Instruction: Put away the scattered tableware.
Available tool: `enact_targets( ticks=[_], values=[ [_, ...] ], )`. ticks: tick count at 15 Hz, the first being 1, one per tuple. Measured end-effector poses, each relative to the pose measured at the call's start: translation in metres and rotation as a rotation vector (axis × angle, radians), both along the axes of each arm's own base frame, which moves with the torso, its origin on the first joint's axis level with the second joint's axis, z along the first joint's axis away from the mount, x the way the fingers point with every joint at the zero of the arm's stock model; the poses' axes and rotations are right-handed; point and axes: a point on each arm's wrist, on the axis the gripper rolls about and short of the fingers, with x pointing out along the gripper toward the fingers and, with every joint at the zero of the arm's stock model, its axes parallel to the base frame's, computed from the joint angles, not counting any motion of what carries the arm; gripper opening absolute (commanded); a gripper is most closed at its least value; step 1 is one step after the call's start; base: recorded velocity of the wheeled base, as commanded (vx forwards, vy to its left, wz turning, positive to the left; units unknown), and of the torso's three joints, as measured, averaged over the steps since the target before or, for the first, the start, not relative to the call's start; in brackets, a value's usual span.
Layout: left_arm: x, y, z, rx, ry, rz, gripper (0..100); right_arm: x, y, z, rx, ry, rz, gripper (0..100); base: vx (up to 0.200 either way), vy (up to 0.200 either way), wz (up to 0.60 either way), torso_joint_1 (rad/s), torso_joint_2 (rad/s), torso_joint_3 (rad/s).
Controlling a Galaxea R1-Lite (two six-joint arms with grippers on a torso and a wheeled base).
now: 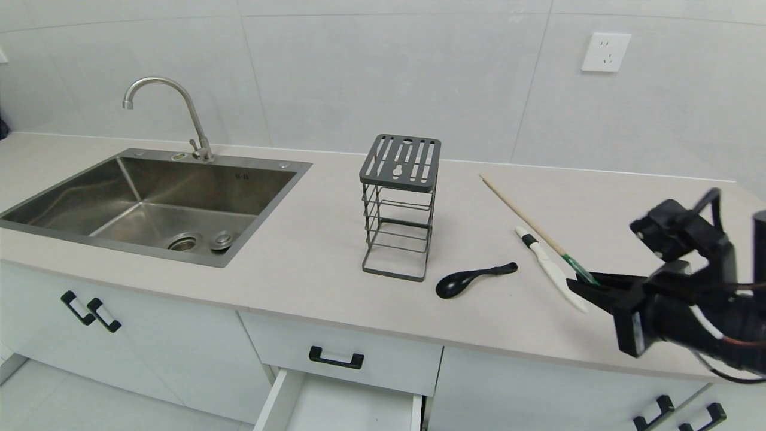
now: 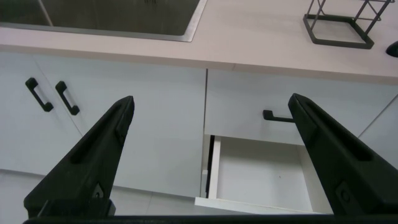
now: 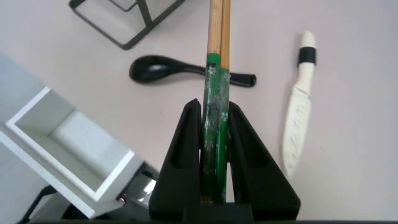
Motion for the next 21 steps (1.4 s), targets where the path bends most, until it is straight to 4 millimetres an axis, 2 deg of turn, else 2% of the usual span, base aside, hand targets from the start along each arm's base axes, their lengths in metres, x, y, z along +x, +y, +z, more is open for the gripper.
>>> enact_targets(
  ticks=[2,4,7,10,12,14,16,18,21],
  values=[
    [0.0,0.0,0.0,0.0,0.0,0.0,100,-0.026,-0.014,-0.003,-0.074,-0.068,0.11,0,0.0,0.0,0.0,0.0,0.0,0.0],
    [0.0,0.0,0.0,0.0,0.0,0.0,100,-0.041,-0.021,-0.001,-0.106,-0.135,0.184,0,0.0,0.0,0.0,0.0,0.0,0.0],
    [0.0,0.0,0.0,0.0,0.0,0.0,100,-0.049,-0.023,0.006,-0.103,-0.193,0.225,0,0.0,0.0,0.0,0.0,0.0,0.0],
    [0.0,0.0,0.0,0.0,0.0,0.0,100,-0.047,-0.016,0.018,-0.102,-0.242,0.265,0,0.0,0.0,0.0,0.0,0.0,0.0],
    [0.0,0.0,0.0,0.0,0.0,0.0,100,-0.038,0.001,0.03,-0.091,-0.259,0.33,0,0.0,0.0,0.0,0.0,0.0,0.0],
    [0.0,0.0,0.0,0.0,0.0,0.0,100,-0.026,0.031,0.043,-0.074,-0.277,0.43,0,0.0,0.0,0.0,0.0,0.0,0.0],
    [0.0,0.0,0.0,0.0,0.0,0.0,100,-0.019,0.063,0.043,-0.07,-0.275,0.524,0,0.0,0.0,0.0,0.0,0.0,0.0],
    [0.0,0.0,0.0,0.0,0.0,0.0,100,-0.02,0.087,0.031,-0.063,-0.285,0.584,0,0.0,0.0,0.0,0.0,0.0,0.0],
    [0.0,0.0,0.0,0.0,0.001,0.0,100,-0.027,0.094,0.001,-0.111,-0.21,0.621,0,0.0,0.0,0.0,0.0,0.0,0.0]
  ],
)
